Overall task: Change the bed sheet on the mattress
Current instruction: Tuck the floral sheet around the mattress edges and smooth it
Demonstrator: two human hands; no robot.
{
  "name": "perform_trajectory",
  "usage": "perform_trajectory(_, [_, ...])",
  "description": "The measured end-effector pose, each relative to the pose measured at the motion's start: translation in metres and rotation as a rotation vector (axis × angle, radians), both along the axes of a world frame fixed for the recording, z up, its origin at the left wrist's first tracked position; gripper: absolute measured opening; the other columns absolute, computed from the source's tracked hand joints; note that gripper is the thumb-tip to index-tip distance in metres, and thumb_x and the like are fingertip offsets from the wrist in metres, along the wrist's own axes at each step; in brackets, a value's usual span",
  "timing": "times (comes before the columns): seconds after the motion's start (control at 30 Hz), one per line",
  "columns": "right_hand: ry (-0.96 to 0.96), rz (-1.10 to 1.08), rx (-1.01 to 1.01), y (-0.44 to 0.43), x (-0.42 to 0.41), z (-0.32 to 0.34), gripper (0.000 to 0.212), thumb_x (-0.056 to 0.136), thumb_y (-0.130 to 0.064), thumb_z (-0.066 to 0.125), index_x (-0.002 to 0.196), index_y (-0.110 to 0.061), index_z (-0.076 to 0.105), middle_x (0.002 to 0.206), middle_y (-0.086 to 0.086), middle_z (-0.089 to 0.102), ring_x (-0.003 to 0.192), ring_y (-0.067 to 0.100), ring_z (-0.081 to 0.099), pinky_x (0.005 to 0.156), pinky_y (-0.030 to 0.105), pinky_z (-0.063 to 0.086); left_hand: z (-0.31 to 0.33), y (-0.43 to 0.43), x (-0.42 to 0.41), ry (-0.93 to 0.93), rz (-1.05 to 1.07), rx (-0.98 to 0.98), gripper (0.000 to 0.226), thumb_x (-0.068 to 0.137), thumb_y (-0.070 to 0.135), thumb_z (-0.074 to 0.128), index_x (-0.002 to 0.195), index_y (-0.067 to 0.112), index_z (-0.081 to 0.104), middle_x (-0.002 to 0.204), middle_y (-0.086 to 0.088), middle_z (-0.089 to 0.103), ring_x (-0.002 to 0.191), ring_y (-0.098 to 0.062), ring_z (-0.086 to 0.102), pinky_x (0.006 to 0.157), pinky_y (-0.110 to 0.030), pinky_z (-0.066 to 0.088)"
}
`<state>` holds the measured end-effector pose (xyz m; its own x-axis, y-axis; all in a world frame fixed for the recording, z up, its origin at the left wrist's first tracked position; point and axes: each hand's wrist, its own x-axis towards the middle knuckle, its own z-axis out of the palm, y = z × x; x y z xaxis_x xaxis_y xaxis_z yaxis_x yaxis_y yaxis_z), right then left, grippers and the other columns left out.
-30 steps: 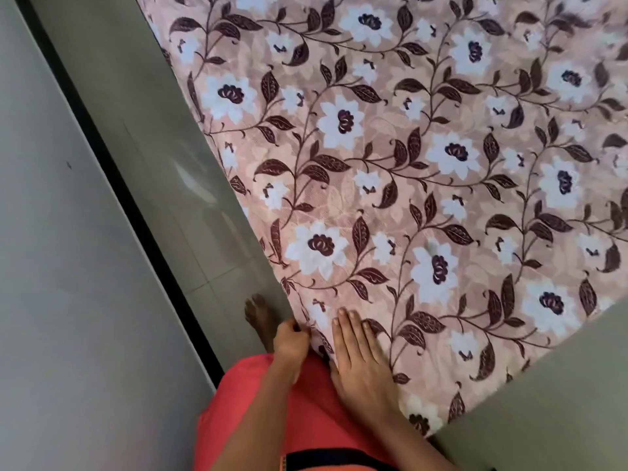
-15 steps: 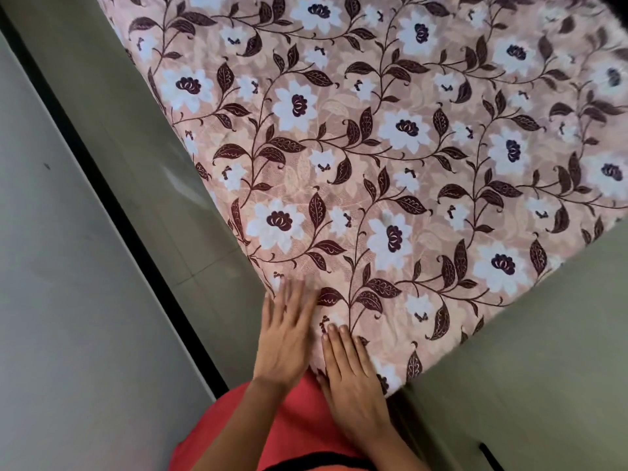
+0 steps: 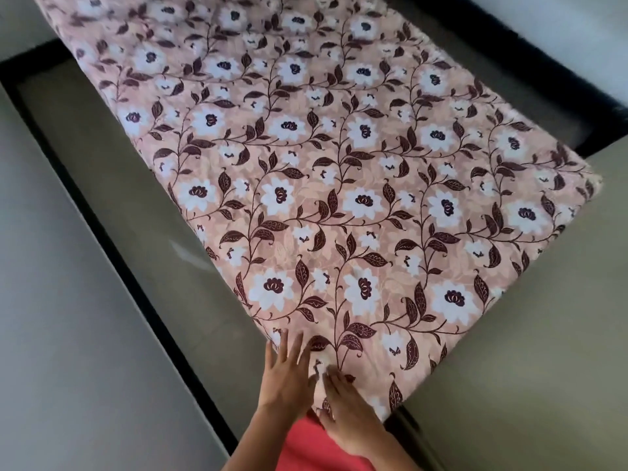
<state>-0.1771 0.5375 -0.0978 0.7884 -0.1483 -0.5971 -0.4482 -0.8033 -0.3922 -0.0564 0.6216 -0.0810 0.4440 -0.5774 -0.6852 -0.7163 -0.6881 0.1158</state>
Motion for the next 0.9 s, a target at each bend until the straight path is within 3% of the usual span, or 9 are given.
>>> perform_trajectory(0.07, [0.014, -0.144, 0.104, -0.013, 0.017, 0.025, 0.058, 0.100, -0.031, 0.033, 0.149, -0.008, 0.013, 0.158, 0.005, 0.005, 0.145, 0.017, 0.006, 0.115, 0.024, 0.004, 0.032, -0.004, 0.014, -0.003, -0.014, 0.018, 0.055, 0.099, 0.041, 0.029, 0.146, 0.014, 0.024, 0.157, -0.008, -0.012, 0.141, -0.031, -0.021, 0.112, -0.051, -0.013])
perform_trajectory(0.17, [-0.019, -0.309, 0.099, -0.038, 0.036, 0.070, 0.046, 0.099, -0.031, 0.040, 0.139, -0.010, 0.036, 0.142, 0.006, 0.041, 0.125, 0.017, 0.045, 0.092, 0.021, 0.037, 0.076, -0.002, 0.030, -0.077, 0.002, -0.047, 0.047, 0.096, 0.041, 0.038, 0.135, 0.016, 0.046, 0.157, -0.012, 0.006, 0.140, -0.031, -0.018, 0.113, -0.053, -0.003])
perform_trajectory(0.23, [-0.035, -0.404, 0.142, -0.055, 0.044, 0.107, 0.037, 0.098, -0.032, 0.042, 0.130, -0.014, 0.045, 0.126, 0.000, 0.054, 0.105, 0.011, 0.058, 0.081, 0.020, 0.044, 0.112, -0.007, 0.046, -0.182, 0.001, -0.125, 0.043, 0.091, 0.044, 0.047, 0.125, 0.020, 0.058, 0.153, -0.015, 0.024, 0.140, -0.032, -0.013, 0.110, -0.059, 0.005])
perform_trajectory(0.27, [-0.058, -0.437, 0.148, -0.062, 0.046, 0.123, 0.034, 0.098, -0.031, 0.043, 0.129, -0.016, 0.047, 0.124, -0.002, 0.056, 0.103, 0.009, 0.058, 0.084, 0.019, 0.046, 0.127, -0.010, 0.052, -0.184, -0.013, -0.118, 0.044, 0.093, 0.043, 0.045, 0.129, 0.020, 0.054, 0.155, -0.014, 0.019, 0.141, -0.033, -0.011, 0.108, -0.056, -0.002])
perform_trajectory(0.37, [-0.128, -0.530, 0.143, -0.087, 0.044, 0.175, 0.040, 0.099, -0.029, 0.043, 0.136, -0.015, 0.042, 0.135, 0.000, 0.052, 0.115, 0.010, 0.054, 0.095, 0.021, 0.043, 0.171, -0.026, 0.062, -0.124, 0.008, -0.092, 0.049, 0.099, 0.043, 0.033, 0.141, 0.020, 0.037, 0.158, -0.007, 0.000, 0.141, -0.031, -0.018, 0.108, -0.047, -0.012])
perform_trajectory(0.47, [-0.180, -0.612, 0.143, -0.099, 0.042, 0.218, 0.044, 0.100, -0.028, 0.042, 0.140, -0.010, 0.038, 0.139, 0.003, 0.049, 0.116, 0.020, 0.057, 0.091, 0.022, 0.046, 0.208, -0.039, 0.068, -0.145, -0.013, -0.153, 0.046, 0.099, 0.042, 0.033, 0.139, 0.019, 0.038, 0.158, -0.009, 0.000, 0.143, -0.033, -0.012, 0.113, -0.051, -0.003])
perform_trajectory(0.6, [-0.261, -0.730, 0.130, -0.104, 0.039, 0.262, 0.042, 0.100, -0.027, 0.042, 0.138, -0.009, 0.040, 0.138, 0.006, 0.050, 0.108, 0.024, 0.062, 0.085, 0.022, 0.050, 0.242, -0.059, 0.072, -0.139, -0.108, -0.207, 0.046, 0.100, 0.041, 0.030, 0.141, 0.019, 0.036, 0.158, -0.010, -0.003, 0.143, -0.034, -0.010, 0.111, -0.050, -0.007])
perform_trajectory(0.77, [-0.328, -0.894, 0.155, -0.089, 0.026, 0.297, 0.044, 0.099, -0.029, 0.045, 0.138, -0.010, 0.041, 0.141, 0.009, 0.046, 0.123, 0.019, 0.050, 0.102, 0.028, 0.041, 0.271, -0.075, 0.065, -0.100, -0.255, -0.259, 0.049, 0.100, 0.039, 0.030, 0.145, 0.019, 0.029, 0.157, -0.009, -0.006, 0.143, -0.033, -0.013, 0.112, -0.051, -0.006])
perform_trajectory(0.9, [-0.330, -1.044, 0.137, -0.075, 0.002, 0.309, 0.043, 0.098, -0.028, 0.047, 0.133, -0.005, 0.046, 0.135, 0.014, 0.052, 0.118, 0.023, 0.055, 0.098, 0.028, 0.043, 0.277, -0.085, 0.048, -0.072, -0.355, -0.278, 0.047, 0.100, 0.039, 0.033, 0.143, 0.019, 0.035, 0.158, -0.005, 0.002, 0.144, -0.030, -0.008, 0.114, -0.049, -0.002])
